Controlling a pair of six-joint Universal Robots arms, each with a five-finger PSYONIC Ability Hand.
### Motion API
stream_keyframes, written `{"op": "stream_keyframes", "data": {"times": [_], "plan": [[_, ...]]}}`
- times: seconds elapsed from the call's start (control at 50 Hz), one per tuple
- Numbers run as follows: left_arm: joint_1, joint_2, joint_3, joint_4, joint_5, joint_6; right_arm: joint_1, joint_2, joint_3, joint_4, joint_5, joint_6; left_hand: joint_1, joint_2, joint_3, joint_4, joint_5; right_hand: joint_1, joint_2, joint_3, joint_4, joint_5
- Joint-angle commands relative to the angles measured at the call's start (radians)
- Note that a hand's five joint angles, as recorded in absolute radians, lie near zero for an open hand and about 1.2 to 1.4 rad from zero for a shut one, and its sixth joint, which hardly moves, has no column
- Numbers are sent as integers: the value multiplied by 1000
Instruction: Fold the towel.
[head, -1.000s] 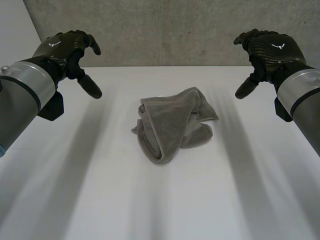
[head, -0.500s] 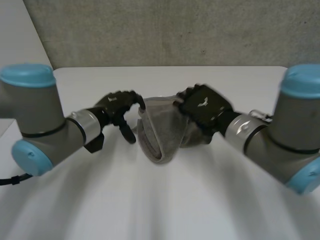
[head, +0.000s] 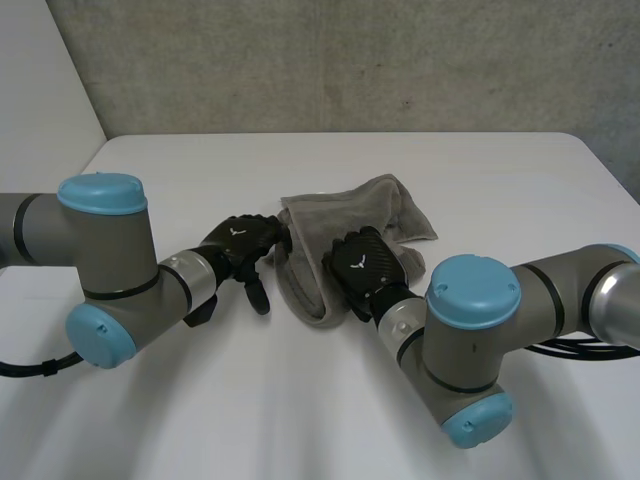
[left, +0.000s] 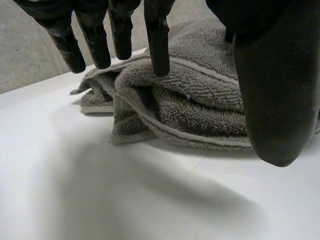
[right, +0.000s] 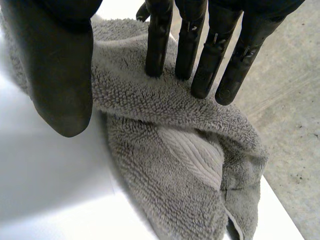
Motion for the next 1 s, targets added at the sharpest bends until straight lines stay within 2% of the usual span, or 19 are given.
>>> {"op": "stream_keyframes", "data": {"times": [0.02,0.04,0.08,0.1,0.12,0.14,0.18,0.2,0.34,0.48,0.6,0.82,1.0], "plan": [[0,0,0,-1,0,0,3,-2,0,-27,-4,71,-56,-51,-53,-55,-33,130,140,136,135,133],[0,0,0,-1,0,0,3,-2,0,-27,-4,71,-56,-51,-53,-55,-33,130,141,137,136,133],[0,0,0,-1,0,0,3,8,-3,-31,-4,83,-56,-51,-53,-55,-33,329,339,335,334,332],[0,0,0,-1,0,0,3,8,-3,-31,-4,83,-56,-51,-53,-55,-33,330,341,336,335,333],[0,0,0,-1,2,1,4,14,-6,-31,-4,85,-56,-51,-53,-55,-33,487,498,493,492,490],[0,0,0,-1,2,1,4,15,-6,-31,-4,85,-56,-51,-53,-55,-33,489,499,495,494,492],[0,-1,0,1,0,1,4,19,-6,-30,-2,89,-59,-53,-56,-58,-36,751,762,758,757,754],[0,-3,-1,3,0,1,3,19,-6,-30,-2,89,-59,-53,-56,-58,-36,798,809,805,804,801],[0,-4,-23,47,2,3,0,-47,14,4,-7,109,-65,-59,-62,-64,-42,799,809,805,804,802],[0,-3,-44,93,-4,3,-11,-198,75,123,-22,210,-65,-59,-62,-64,-42,799,809,805,804,802],[0,-4,-52,98,-23,1,-11,-255,123,202,-68,313,-65,-59,-62,-64,-42,799,809,805,804,802],[-6,-6,-72,108,-33,-3,-13,-442,241,205,-73,402,-65,-59,-62,-64,-42,799,809,805,804,802],[-35,-15,-84,110,-32,0,-14,-495,261,182,-70,470,-65,-59,-62,-64,-42,799,809,805,804,802]]}}
